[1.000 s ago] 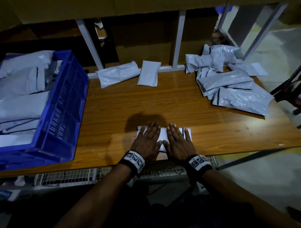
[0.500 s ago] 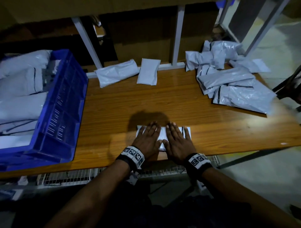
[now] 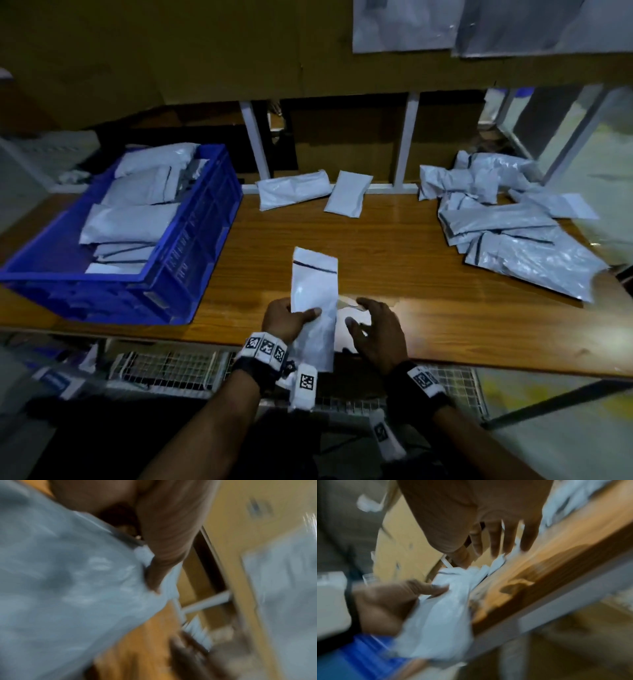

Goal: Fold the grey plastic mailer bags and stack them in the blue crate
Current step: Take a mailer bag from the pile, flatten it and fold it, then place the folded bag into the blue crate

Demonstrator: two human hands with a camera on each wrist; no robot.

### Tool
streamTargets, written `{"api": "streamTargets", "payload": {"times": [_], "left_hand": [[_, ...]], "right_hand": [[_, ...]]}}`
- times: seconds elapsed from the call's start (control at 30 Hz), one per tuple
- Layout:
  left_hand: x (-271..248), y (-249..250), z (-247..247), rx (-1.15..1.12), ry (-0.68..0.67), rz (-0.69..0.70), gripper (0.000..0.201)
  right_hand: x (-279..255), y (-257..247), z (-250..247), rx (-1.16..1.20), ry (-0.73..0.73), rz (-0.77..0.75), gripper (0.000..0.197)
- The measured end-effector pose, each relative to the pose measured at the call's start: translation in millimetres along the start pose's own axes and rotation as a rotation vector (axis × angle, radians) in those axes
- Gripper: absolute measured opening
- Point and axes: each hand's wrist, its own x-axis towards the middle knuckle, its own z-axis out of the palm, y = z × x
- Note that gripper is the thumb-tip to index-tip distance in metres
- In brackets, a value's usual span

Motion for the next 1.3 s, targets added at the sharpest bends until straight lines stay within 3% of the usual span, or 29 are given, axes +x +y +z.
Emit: {"api": "streamTargets", "payload": {"times": [0.1,0.17,0.2,0.3,0.43,0.57,0.63,0.77,0.83,0.93,1.0,1.13,1.3], "left_hand": [[-31.5,2.3,-22.0,-0.406,0.154,-0.013,0.024],[-48.7,5.5,-42.8,-0.553,0.224,0.002,0.030],[-56.2,8.3,-54.9,-0.620,0.249,0.027,0.037],[-70.8,22.4,-98.1,-0.742,0.338,0.132,0.043],[-61.5,39.6,-170.1,-0.736,0.369,0.225,0.046],[-22.9,52.0,-283.4,-0.535,0.370,0.264,0.029],[4.8,50.1,-353.7,-0.304,0.336,0.169,0.024],[78.1,13.3,-485.4,0.175,0.398,0.015,0.052],[108.2,-3.7,-526.4,0.291,0.337,-0.060,0.060],[126.9,-8.9,-558.0,0.282,0.202,-0.201,0.049],[139.9,-5.5,-568.5,0.385,0.166,-0.170,0.055],[157.9,3.1,-566.9,0.564,0.115,-0.188,0.038],[167.7,14.8,-565.0,0.787,0.024,-0.121,0.038]], "right_hand": [[-4.3,-38.4,0.7,0.436,-0.184,0.128,0.053],[-5.6,-73.5,-2.1,0.665,-0.332,0.184,0.059],[-5.2,-92.1,-3.2,0.736,-0.392,0.185,0.052],[0.8,-153.9,-3.8,0.876,-0.510,0.139,0.033],[28.0,-236.7,13.3,0.849,-0.459,-0.008,0.029],[75.0,-310.4,44.7,0.587,-0.447,-0.129,0.024],[100.2,-340.9,61.4,0.475,-0.438,-0.153,0.021],[142.6,-390.6,100.5,0.300,-0.468,-0.081,0.027],[157.1,-407.1,123.4,0.226,-0.507,-0.047,0.029],[173.0,-426.9,156.2,0.097,-0.571,-0.027,0.028],[180.9,-434.4,173.9,-0.027,-0.607,-0.039,0.030],[196.8,-442.5,209.5,-0.123,-0.670,-0.028,0.035],[204.3,-444.3,240.8,-0.249,-0.784,-0.080,0.028]]}}
